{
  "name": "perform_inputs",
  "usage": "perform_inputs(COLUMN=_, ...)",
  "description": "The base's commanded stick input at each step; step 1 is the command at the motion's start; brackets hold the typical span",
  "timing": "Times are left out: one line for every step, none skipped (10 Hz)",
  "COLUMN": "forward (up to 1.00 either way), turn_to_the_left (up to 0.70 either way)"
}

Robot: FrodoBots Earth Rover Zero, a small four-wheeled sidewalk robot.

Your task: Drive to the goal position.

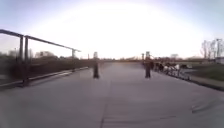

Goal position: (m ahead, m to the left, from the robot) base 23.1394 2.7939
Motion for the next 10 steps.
perform_inputs(forward=1.00, turn_to_the_left=0.01)
perform_inputs(forward=1.00, turn_to_the_left=0.01)
perform_inputs(forward=1.00, turn_to_the_left=0.01)
perform_inputs(forward=1.00, turn_to_the_left=0.01)
perform_inputs(forward=1.00, turn_to_the_left=0.01)
perform_inputs(forward=1.00, turn_to_the_left=0.01)
perform_inputs(forward=1.00, turn_to_the_left=0.01)
perform_inputs(forward=1.00, turn_to_the_left=0.01)
perform_inputs(forward=1.00, turn_to_the_left=0.01)
perform_inputs(forward=1.00, turn_to_the_left=0.01)
